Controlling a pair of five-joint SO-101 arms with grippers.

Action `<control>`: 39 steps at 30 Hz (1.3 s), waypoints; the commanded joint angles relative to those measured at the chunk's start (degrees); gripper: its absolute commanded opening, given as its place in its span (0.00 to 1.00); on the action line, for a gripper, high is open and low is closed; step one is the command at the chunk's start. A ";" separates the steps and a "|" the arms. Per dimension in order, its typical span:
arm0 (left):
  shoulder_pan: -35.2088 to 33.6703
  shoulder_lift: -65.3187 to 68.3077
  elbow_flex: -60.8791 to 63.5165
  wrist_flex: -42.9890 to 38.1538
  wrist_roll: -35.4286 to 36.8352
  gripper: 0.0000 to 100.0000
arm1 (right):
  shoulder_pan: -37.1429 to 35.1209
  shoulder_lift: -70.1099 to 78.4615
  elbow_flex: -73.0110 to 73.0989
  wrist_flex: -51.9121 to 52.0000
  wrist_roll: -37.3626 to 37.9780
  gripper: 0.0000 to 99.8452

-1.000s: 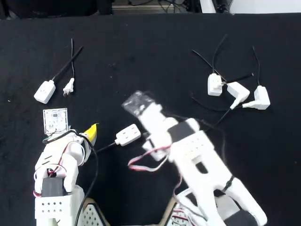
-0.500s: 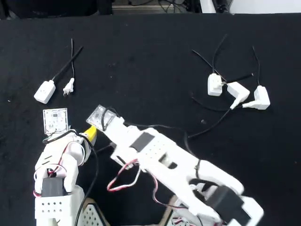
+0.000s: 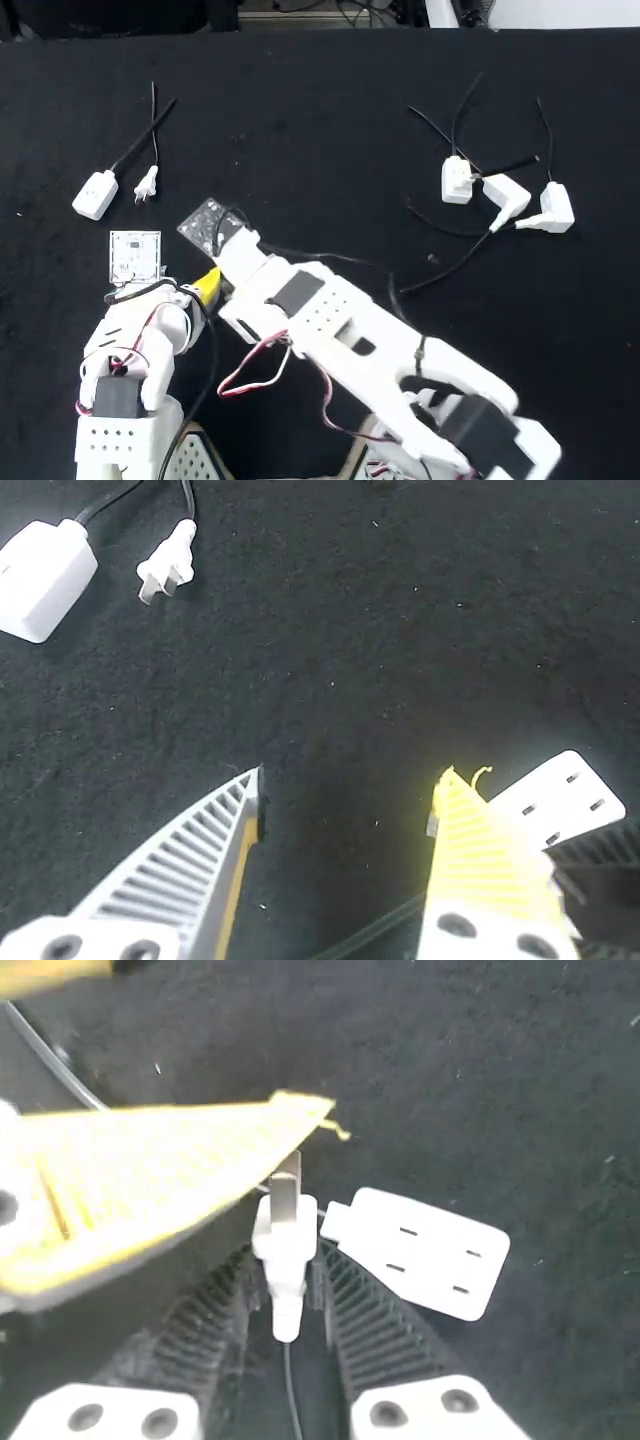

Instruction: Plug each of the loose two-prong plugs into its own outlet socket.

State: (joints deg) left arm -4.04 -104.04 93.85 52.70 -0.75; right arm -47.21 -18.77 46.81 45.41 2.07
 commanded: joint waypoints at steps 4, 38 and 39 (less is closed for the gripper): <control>2.68 -0.44 0.22 -0.97 -0.09 0.27 | -0.88 -9.01 0.92 -0.79 -0.26 0.01; 0.75 -0.35 0.40 -1.85 -0.09 0.27 | -0.53 -18.42 7.25 3.34 5.89 0.01; -0.31 -0.35 0.31 -1.85 -0.09 0.27 | -0.09 -18.24 7.87 3.43 6.59 0.01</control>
State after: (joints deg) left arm -2.46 -104.04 94.90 51.65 -1.01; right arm -47.30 -36.88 54.55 48.48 6.81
